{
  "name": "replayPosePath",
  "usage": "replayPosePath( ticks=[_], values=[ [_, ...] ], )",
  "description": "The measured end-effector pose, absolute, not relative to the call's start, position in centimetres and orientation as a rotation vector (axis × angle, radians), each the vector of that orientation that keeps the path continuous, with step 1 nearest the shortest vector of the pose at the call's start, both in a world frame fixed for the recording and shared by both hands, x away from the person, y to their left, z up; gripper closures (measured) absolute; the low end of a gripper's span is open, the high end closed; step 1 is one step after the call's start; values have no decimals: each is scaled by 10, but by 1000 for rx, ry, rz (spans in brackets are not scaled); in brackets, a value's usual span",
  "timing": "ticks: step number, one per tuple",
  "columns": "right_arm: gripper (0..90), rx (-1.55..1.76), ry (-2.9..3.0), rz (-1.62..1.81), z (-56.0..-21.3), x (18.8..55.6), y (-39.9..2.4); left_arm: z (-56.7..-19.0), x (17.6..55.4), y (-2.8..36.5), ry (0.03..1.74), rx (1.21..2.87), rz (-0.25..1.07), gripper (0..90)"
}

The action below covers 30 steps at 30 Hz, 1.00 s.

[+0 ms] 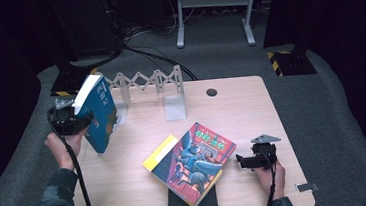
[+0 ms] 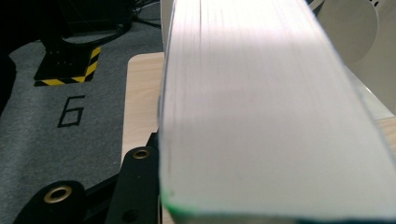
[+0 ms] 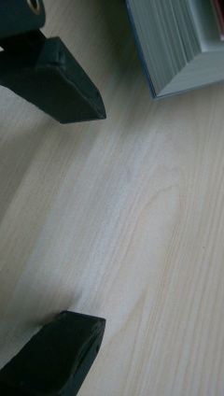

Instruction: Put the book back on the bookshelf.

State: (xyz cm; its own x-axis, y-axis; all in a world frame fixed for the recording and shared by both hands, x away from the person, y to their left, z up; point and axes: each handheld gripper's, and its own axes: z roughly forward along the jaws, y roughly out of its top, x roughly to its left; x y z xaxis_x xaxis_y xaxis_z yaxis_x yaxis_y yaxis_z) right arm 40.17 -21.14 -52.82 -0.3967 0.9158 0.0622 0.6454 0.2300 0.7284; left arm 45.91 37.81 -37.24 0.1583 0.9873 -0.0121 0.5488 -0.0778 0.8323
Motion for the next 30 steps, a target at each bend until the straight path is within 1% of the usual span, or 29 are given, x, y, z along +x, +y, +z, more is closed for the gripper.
replayPosePath(
  ticks=[2, 5, 6, 9, 13, 16, 17, 20, 25, 26, 27, 28, 30],
  values=[
    [20, 1424, 2148, 972, -528, 402, -213, -372, 460, 380, 1475, 1709, 753, 569],
    [24, 1421, 2148, 970, -528, 401, -213, -366, 462, 380, 1449, 1707, 707, 476],
    [25, 1420, 2148, 967, -528, 401, -213, -364, 462, 379, 1454, 1717, 699, 462],
    [25, 1426, 2141, 968, -528, 401, -212, -354, 464, 378, 1449, 1732, 728, 421],
    [28, 1419, 2145, 968, -528, 401, -213, -338, 470, 378, 1448, 1730, 744, 402],
    [30, 1429, 2136, 972, -528, 401, -212, -332, 475, 376, 1448, 1737, 753, 401],
    [30, 1424, 2139, 969, -528, 401, -213, -326, 482, 374, 1453, 1778, 743, 399],
    [30, 1425, 2138, 970, -528, 401, -213, -316, 495, 369, 1459, 1811, 760, 393],
    [30, 1428, 2135, 969, -528, 401, -212, -309, 511, 363, 1491, 1902, 761, 398],
    [30, 1426, 2138, 969, -528, 401, -213, -309, 512, 362, 1498, 1915, 773, 410],
    [30, 1424, 2137, 967, -528, 401, -213, -310, 514, 362, 1510, 1925, 787, 449],
    [30, 1426, 2136, 968, -528, 401, -212, -310, 515, 362, 1510, 1927, 776, 465],
    [30, 1426, 2134, 967, -528, 401, -212, -311, 515, 362, 1520, 1927, 770, 549]
  ],
)
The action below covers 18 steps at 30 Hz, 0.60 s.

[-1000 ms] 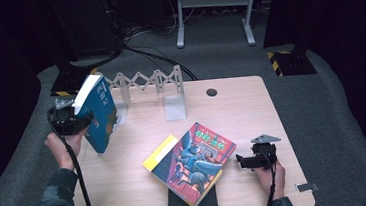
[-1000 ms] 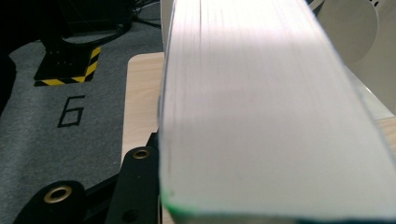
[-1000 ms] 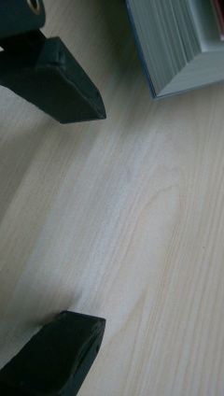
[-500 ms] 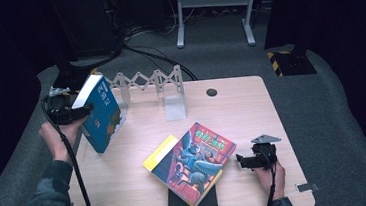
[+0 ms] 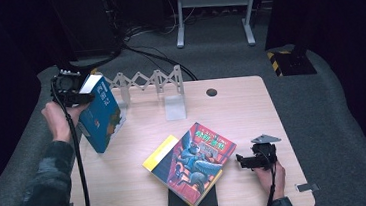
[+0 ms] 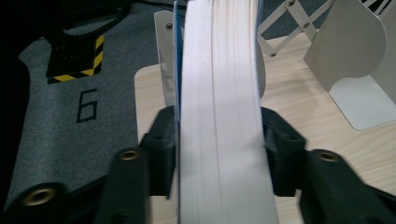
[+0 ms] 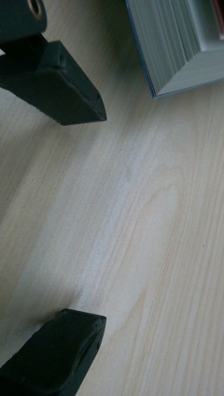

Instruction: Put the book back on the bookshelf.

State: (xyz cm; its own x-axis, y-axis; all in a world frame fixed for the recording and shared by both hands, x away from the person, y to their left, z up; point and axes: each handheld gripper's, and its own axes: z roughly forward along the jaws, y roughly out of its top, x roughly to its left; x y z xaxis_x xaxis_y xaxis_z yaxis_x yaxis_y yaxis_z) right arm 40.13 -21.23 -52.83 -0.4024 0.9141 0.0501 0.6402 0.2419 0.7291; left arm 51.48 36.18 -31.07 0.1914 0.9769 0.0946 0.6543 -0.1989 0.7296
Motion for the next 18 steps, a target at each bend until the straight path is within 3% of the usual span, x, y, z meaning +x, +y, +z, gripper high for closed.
replayPosePath(
  ticks=[4, 18],
  values=[
    [30, 1418, 2150, 956, -528, 401, -213, -310, 514, 361, 1537, 1904, 768, 598],
    [36, 1419, 2145, 986, -528, 401, -214, -303, 527, 362, 1628, 1813, 798, 605]
  ],
)
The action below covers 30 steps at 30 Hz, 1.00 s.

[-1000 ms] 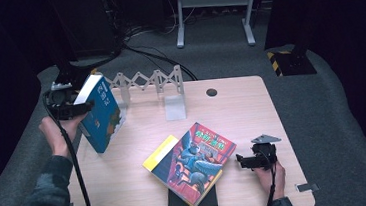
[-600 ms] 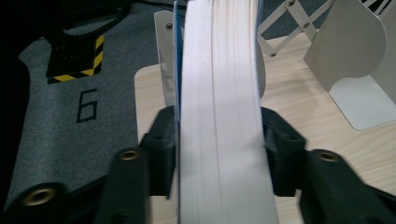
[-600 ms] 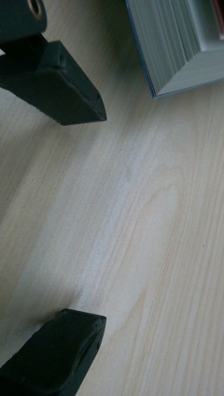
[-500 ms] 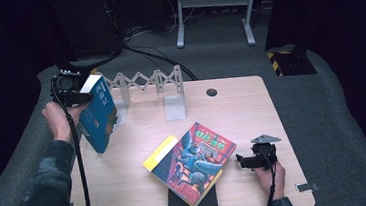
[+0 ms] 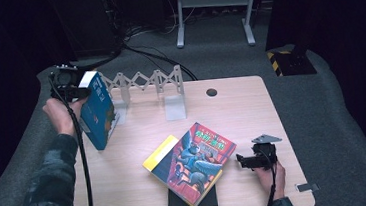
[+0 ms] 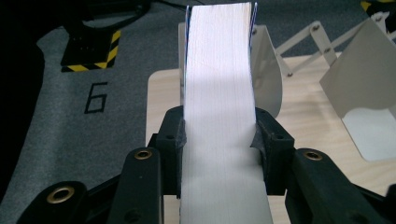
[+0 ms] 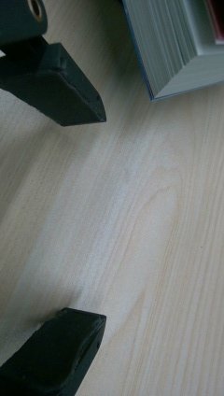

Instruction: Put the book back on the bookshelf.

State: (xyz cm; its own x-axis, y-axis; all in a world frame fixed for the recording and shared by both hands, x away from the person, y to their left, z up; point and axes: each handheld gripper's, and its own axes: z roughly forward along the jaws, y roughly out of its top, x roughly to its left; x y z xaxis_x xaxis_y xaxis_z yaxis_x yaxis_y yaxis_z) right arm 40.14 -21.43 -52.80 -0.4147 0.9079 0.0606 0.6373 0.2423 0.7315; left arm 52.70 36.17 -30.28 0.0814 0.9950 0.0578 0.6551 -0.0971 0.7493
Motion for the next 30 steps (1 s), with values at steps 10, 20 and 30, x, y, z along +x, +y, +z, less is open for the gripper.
replayPosePath(
  ticks=[10, 20, 30],
  values=[
    [42, 1435, 2127, 1003, -528, 401, -214, -287, 558, 347, 1638, 1786, 832, 604],
    [40, 1425, 2149, 986, -527, 401, -214, -298, 593, 354, 1721, 1752, 808, 603],
    [41, 1419, 2144, 992, -528, 402, -214, -306, 605, 353, 1714, 1759, 806, 603]
  ],
)
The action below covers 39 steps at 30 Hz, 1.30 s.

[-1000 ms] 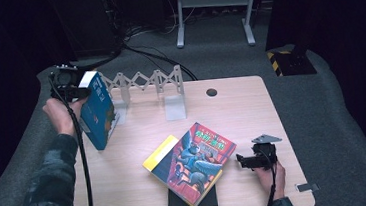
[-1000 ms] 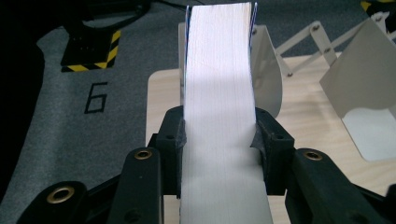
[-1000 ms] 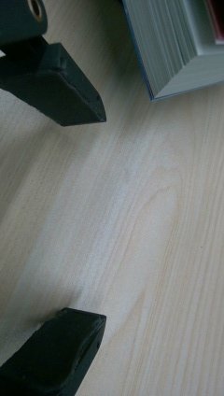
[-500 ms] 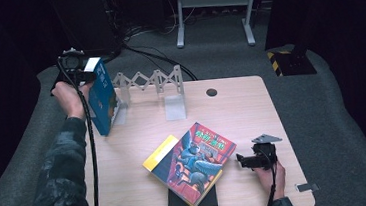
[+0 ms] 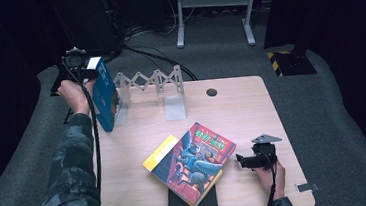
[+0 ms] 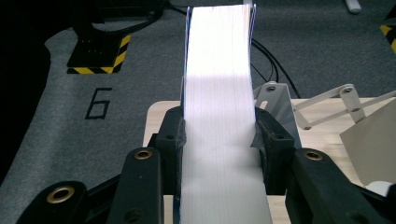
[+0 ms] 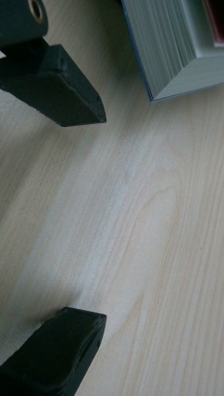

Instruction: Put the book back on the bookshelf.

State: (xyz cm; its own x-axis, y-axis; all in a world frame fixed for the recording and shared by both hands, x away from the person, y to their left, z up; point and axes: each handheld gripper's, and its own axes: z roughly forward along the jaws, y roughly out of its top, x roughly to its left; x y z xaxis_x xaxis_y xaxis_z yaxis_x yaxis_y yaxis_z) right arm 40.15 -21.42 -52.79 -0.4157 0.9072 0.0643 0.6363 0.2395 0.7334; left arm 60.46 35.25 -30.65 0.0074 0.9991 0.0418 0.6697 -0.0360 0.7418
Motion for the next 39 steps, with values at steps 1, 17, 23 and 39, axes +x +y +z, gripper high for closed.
replayPosePath(
  ticks=[1, 17, 23, 39],
  values=[
    [41, 1422, 2134, 997, -528, 402, -214, -308, 605, 353, 1713, 1761, 807, 602],
    [43, 1421, 2140, 990, -528, 402, -214, -315, 596, 377, 1727, 1741, 752, 306],
    [42, 1425, 2143, 988, -528, 402, -214, -305, 580, 387, 1678, 1690, 688, 236],
    [49, 1423, 2140, 983, -528, 402, -214, -289, 522, 390, 1480, 1689, 651, 148]
  ],
)
